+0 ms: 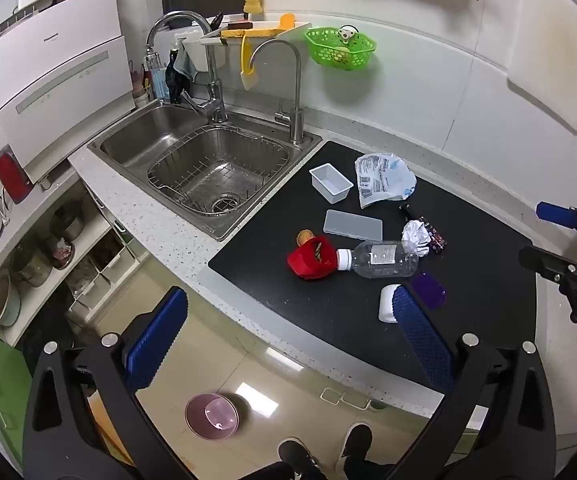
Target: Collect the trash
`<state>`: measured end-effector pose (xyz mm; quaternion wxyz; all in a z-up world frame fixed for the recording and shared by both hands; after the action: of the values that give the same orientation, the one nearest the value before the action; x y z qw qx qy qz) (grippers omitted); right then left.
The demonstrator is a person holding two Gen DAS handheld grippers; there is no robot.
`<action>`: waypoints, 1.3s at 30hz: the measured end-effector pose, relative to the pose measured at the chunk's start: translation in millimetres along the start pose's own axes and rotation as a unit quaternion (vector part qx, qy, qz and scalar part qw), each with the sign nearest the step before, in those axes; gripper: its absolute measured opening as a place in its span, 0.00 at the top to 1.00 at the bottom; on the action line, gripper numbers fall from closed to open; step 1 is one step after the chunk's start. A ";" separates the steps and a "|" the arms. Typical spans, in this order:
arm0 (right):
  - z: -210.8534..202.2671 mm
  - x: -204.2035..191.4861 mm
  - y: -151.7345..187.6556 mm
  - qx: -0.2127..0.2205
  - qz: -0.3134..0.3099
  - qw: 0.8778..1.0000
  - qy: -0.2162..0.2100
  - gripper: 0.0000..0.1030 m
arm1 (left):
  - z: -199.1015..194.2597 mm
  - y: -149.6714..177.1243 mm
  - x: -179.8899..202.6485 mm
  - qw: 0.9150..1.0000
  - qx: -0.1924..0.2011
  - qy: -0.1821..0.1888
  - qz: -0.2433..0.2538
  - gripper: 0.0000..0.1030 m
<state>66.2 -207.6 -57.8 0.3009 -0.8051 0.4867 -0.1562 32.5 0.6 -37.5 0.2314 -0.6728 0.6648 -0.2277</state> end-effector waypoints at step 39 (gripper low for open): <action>-2.3 1.3 -2.2 0.002 0.009 1.000 -0.013 0.05 | 4.3 -2.8 11.0 1.000 -0.005 0.009 0.004 0.03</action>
<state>67.0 -208.8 -54.7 0.3101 -0.8020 0.4898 -0.1439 37.5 -10.3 -39.2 0.2230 -0.6691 0.6708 -0.2295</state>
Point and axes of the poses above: each gripper's, at about its wrist camera, not at the fingertips, and z roughly the way its jaws point, x to its right, y to its underside, the point moved 5 cm from there along z, roughly the way its jaws point, and after that the axes turned 3 degrees about -x, right-handed, at the moved point
